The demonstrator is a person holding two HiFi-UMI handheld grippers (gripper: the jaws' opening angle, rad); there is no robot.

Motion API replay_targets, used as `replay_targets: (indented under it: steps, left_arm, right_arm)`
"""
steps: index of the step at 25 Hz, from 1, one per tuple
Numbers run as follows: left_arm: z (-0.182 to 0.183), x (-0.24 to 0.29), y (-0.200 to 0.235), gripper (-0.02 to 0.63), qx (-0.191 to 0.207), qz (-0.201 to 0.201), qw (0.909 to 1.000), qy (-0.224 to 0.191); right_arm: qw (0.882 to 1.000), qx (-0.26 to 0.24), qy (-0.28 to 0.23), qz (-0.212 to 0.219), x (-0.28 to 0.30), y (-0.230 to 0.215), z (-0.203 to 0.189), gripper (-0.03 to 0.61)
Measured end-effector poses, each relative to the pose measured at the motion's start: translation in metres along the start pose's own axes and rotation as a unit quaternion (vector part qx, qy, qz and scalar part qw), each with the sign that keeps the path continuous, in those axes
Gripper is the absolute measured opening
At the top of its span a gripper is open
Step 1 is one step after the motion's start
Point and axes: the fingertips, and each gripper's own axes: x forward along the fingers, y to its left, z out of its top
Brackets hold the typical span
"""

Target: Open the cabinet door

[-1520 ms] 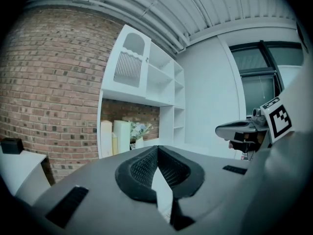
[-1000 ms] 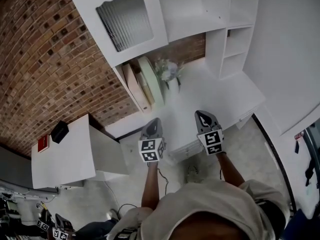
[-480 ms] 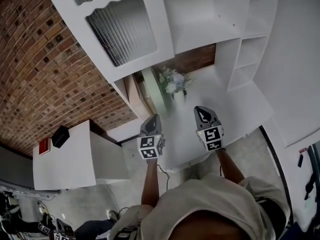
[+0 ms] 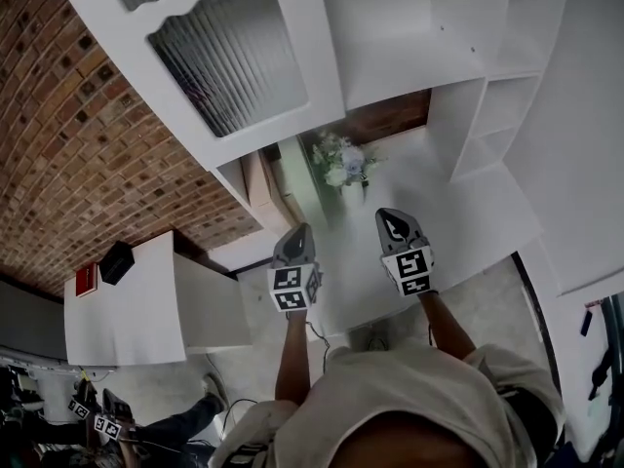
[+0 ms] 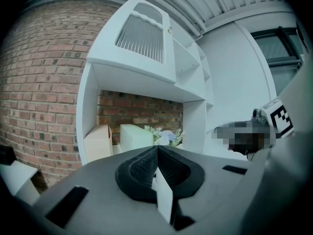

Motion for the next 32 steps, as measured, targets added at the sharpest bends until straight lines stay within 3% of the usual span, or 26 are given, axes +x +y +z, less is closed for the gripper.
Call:
replay_targets:
  steps: [12,27,32]
  left_arm:
    - [-0.003,-0.009,0.011,0.026,-0.004,-0.009,0.9999,0.009]
    - [0.012,-0.023,0.021,0.026,-0.002,-0.019,0.9998,-0.007]
    - [0.011,-0.025,0.026,0.026,-0.001,-0.019,0.9998,-0.009]
  right_arm:
    - [1.0,0.004,0.001,-0.008,0.007,0.012,0.007,0.013]
    - [0.996,-0.024,-0.083,-0.012,0.035,-0.002,0.103,0.034]
    - [0.992,-0.035,-0.117,-0.002,0.049,-0.009,0.148,0.116]
